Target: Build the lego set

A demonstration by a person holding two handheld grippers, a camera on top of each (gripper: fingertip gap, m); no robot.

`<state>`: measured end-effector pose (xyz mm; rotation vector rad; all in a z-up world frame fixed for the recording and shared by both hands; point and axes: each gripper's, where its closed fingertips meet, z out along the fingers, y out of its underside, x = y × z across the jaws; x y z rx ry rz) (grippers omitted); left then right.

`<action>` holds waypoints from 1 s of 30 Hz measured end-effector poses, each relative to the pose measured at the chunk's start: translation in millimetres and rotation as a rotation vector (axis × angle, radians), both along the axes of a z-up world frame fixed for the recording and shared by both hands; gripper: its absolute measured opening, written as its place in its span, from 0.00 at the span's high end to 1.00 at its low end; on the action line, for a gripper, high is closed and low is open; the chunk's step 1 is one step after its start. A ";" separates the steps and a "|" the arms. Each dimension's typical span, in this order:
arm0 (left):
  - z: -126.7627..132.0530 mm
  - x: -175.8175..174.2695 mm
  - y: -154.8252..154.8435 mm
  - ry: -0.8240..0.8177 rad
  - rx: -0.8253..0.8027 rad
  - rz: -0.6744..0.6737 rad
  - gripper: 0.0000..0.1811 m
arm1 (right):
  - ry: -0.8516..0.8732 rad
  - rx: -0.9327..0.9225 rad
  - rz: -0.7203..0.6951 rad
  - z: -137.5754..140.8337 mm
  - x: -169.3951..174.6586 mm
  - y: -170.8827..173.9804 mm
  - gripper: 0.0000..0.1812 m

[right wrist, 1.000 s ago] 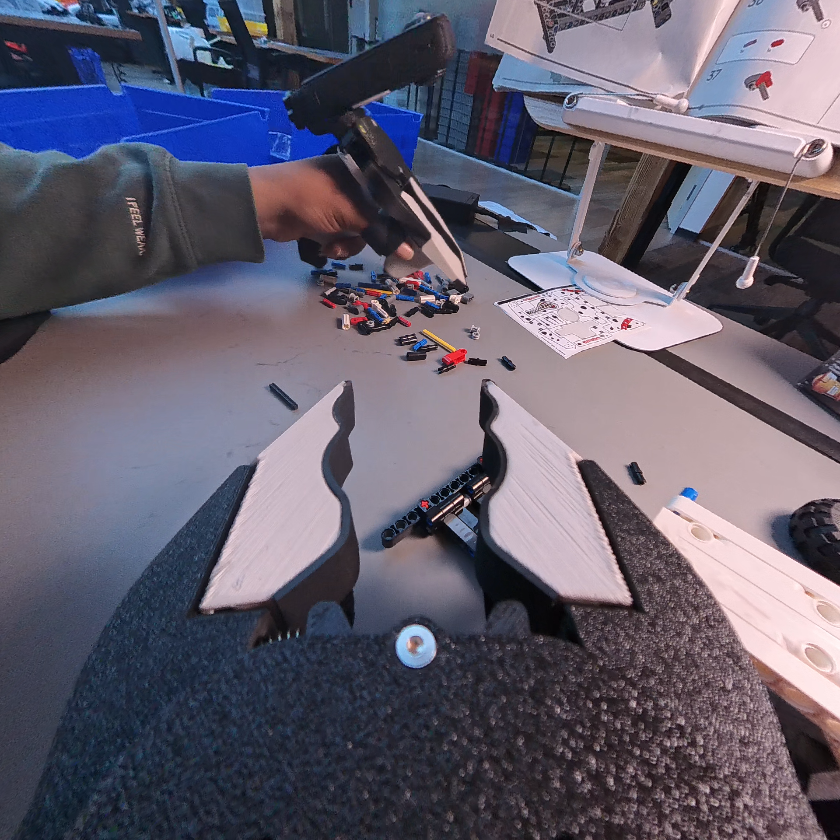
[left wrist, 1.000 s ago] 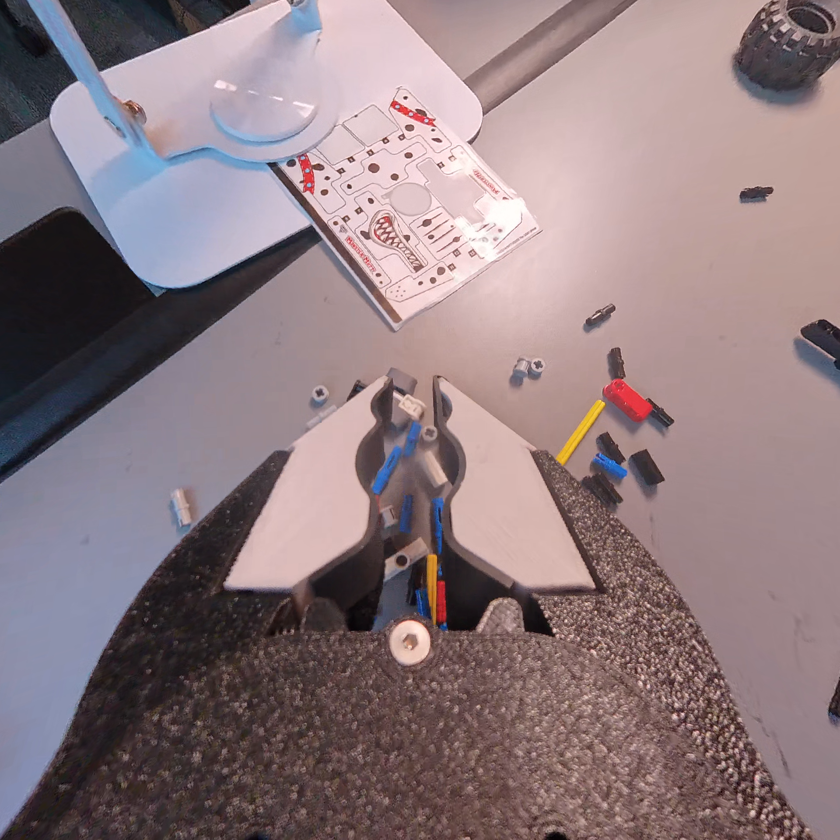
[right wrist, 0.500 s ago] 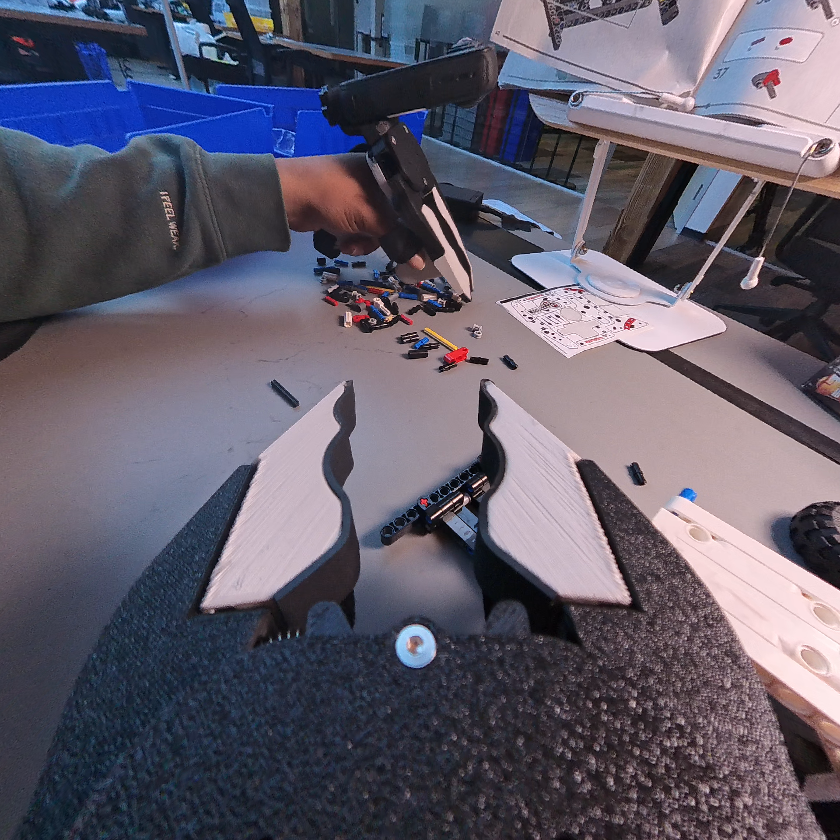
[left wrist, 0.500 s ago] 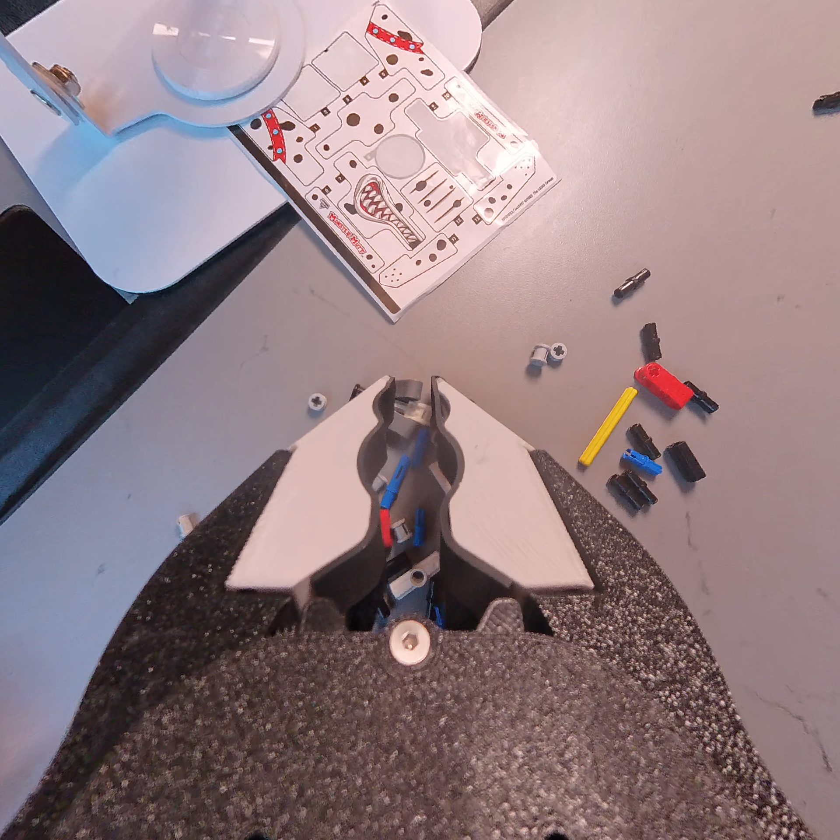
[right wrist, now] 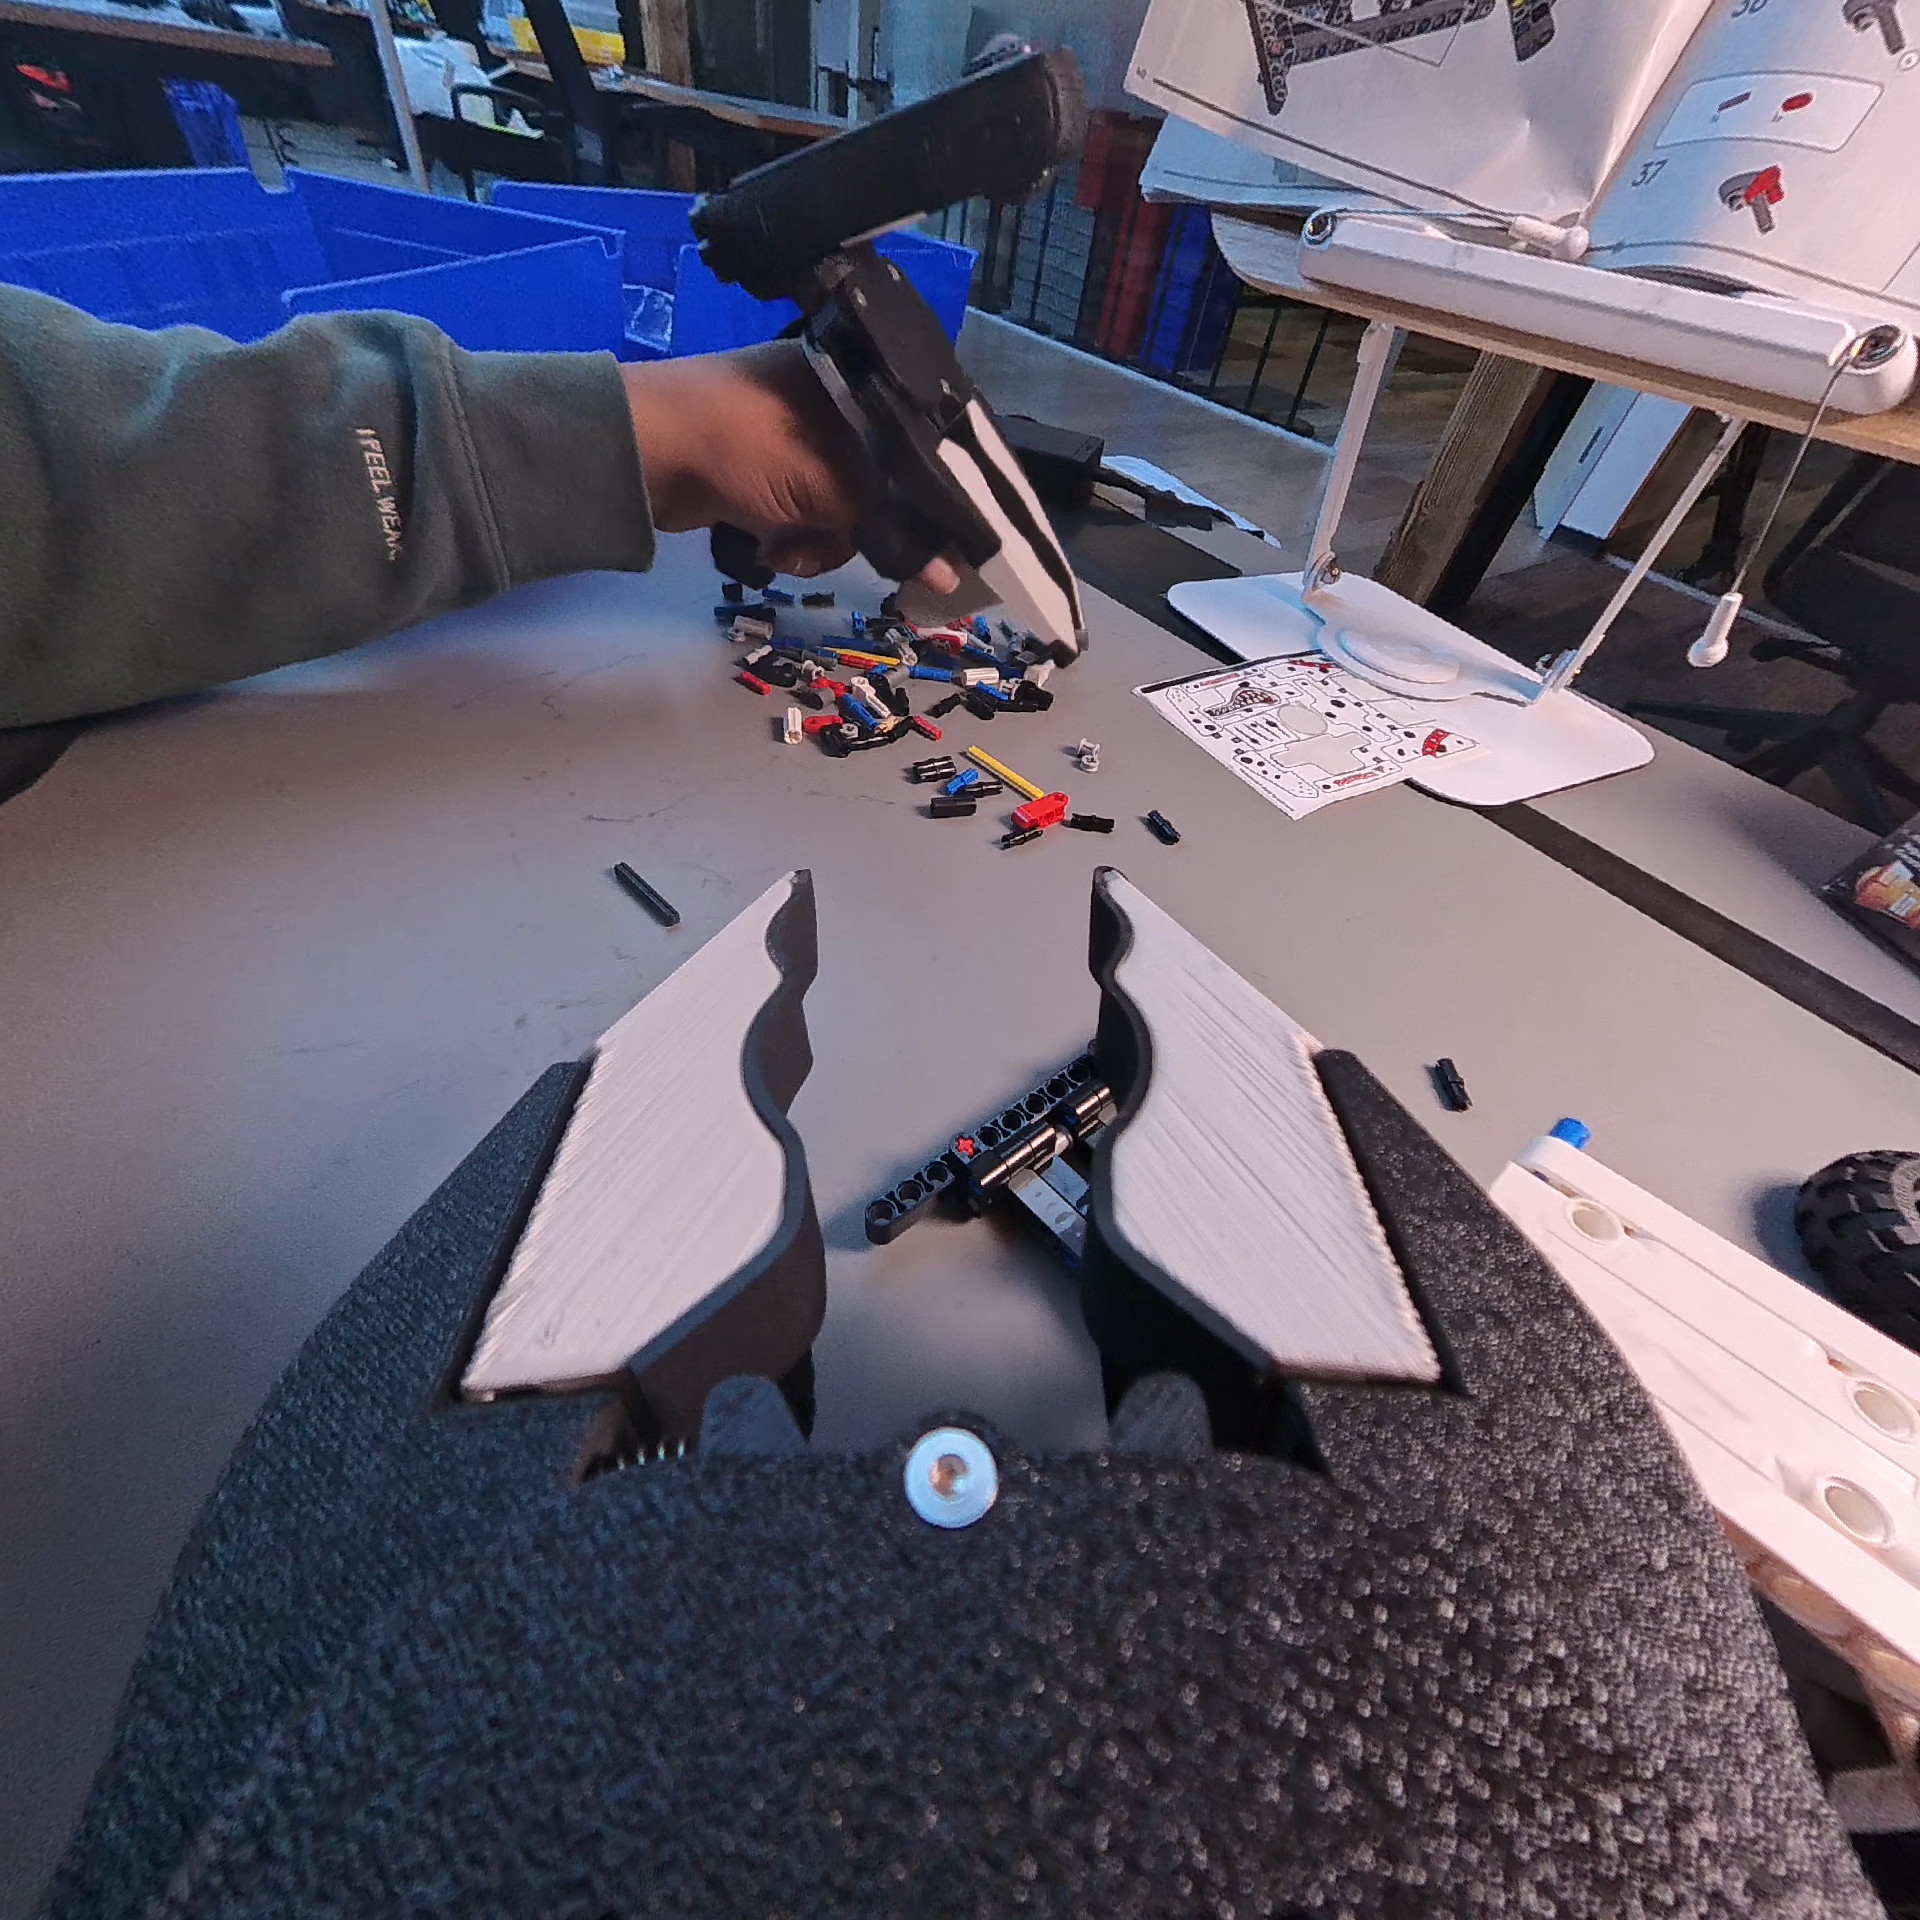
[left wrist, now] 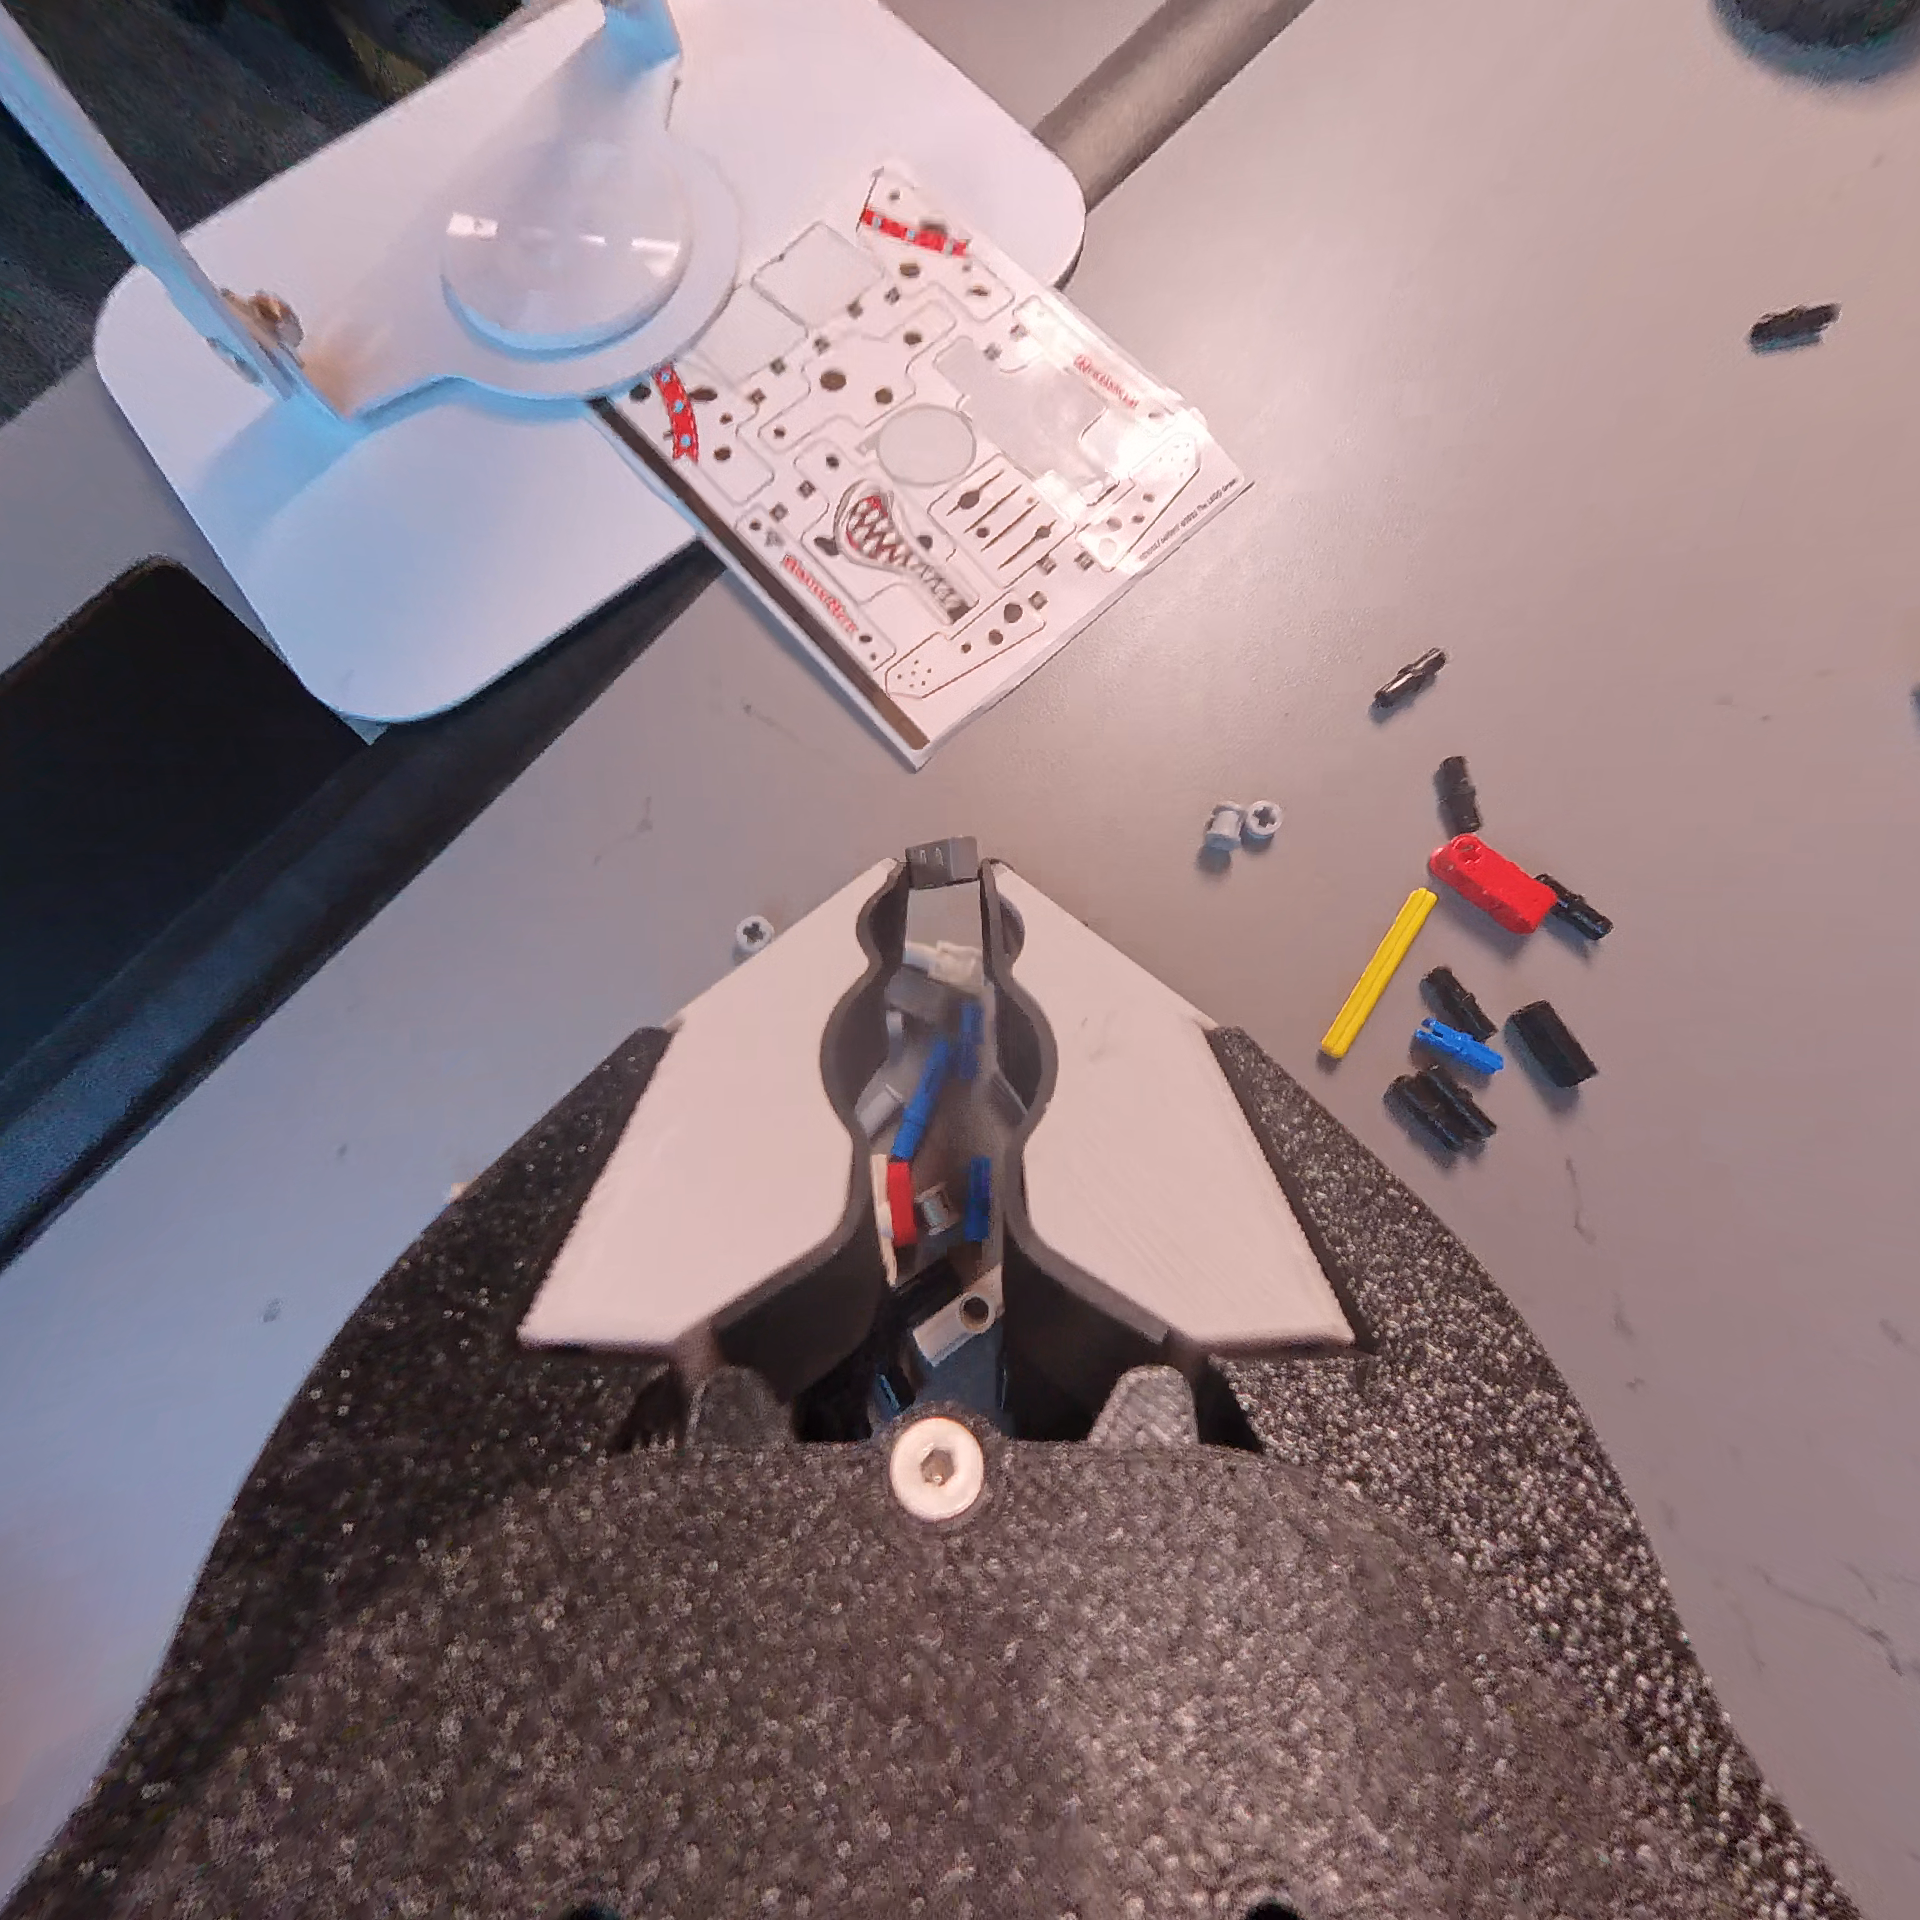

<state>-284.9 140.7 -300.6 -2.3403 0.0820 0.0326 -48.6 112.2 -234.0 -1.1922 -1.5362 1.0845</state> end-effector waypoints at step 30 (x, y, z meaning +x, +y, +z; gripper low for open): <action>91.3 229.5 -107.4 0.271 0.538 -0.511 0.93 | -0.100 -0.679 0.191 26.8 -14.1 -81.7 0.89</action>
